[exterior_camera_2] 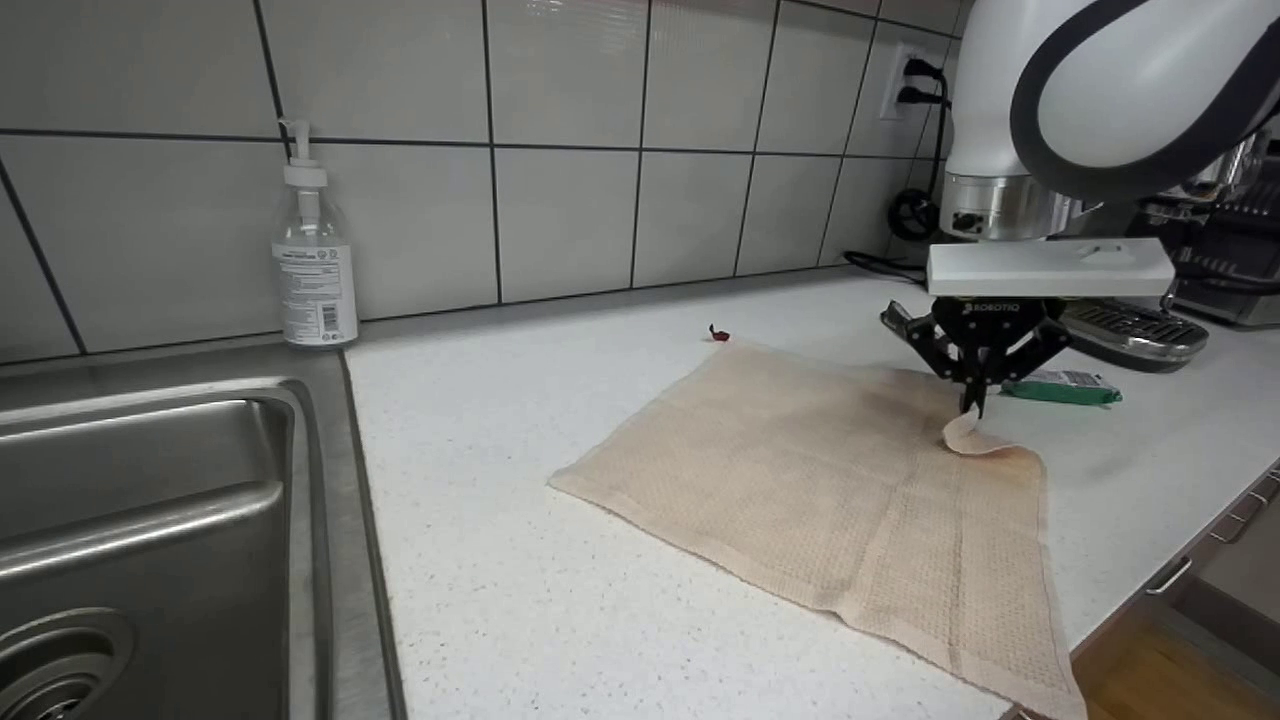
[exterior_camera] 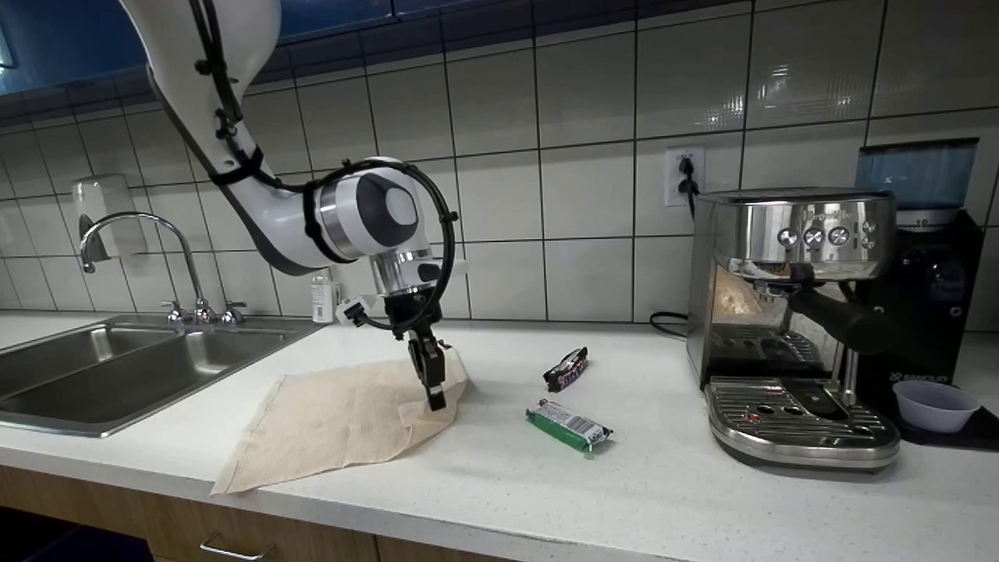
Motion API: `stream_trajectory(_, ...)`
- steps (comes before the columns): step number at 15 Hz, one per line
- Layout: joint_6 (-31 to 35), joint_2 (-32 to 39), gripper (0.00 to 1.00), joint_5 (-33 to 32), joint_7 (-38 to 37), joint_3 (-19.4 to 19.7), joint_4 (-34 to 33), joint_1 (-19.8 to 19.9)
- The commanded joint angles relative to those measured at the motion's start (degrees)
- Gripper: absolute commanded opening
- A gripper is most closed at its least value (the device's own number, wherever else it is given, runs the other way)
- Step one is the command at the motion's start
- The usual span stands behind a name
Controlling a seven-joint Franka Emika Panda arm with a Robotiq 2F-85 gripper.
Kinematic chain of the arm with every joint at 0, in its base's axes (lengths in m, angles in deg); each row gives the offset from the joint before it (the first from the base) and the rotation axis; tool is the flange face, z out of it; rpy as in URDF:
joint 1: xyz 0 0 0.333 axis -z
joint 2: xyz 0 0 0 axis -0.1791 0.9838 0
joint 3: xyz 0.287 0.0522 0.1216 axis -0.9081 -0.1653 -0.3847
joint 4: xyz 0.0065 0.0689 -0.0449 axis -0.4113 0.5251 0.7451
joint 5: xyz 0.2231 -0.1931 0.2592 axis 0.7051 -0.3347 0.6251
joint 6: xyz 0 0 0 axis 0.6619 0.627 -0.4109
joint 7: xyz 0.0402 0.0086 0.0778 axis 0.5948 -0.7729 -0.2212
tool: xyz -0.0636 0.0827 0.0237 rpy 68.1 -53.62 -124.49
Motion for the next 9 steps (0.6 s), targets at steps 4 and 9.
stream_trajectory(4,-1.45,-4.81,0.01,2.44,0.53,-2.62,0.27,1.12)
stream_trajectory(9,-1.79,-6.34,0.01,3.93,0.25,-4.95,-0.56,0.67)
